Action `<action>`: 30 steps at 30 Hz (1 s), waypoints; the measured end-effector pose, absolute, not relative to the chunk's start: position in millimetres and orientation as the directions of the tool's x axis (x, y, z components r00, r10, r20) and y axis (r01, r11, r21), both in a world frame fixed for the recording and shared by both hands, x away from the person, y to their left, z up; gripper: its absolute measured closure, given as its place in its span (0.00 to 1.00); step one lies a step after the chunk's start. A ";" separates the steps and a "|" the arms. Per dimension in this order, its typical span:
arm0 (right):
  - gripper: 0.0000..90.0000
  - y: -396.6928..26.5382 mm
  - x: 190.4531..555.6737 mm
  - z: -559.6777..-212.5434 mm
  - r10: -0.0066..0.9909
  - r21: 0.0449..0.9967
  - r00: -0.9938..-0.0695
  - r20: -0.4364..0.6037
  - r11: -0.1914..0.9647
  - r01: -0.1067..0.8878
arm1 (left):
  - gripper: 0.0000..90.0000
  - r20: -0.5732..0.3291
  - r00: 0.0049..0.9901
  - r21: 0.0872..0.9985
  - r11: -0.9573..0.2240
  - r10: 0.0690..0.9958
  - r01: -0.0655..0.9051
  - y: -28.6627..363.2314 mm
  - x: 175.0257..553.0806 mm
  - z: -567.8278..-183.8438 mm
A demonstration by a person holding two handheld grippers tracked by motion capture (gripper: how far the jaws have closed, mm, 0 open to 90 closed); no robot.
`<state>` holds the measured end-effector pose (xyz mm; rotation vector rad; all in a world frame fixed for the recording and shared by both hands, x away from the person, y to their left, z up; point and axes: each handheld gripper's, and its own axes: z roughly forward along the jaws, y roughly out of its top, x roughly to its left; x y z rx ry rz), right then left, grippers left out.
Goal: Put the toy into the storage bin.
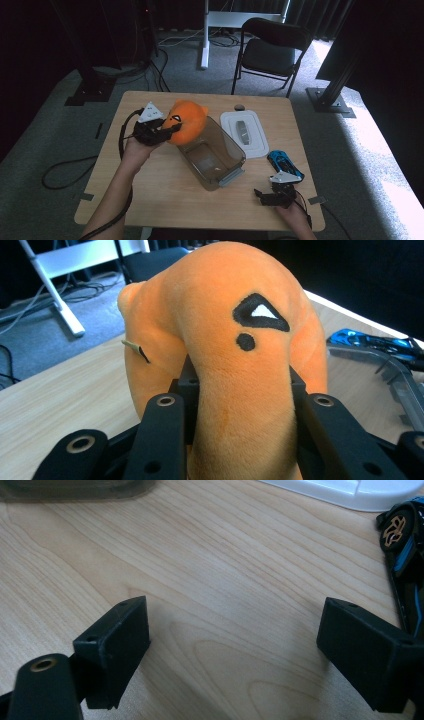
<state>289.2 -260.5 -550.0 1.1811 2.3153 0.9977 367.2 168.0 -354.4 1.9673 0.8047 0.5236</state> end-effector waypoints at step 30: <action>0.14 -260.5 289.2 -550.0 0.809 0.725 -0.588 0.004 0.403 0.559 | 0.75 0.023 0.740 0.806 -0.451 0.672 0.384 132.3 393.1 -387.1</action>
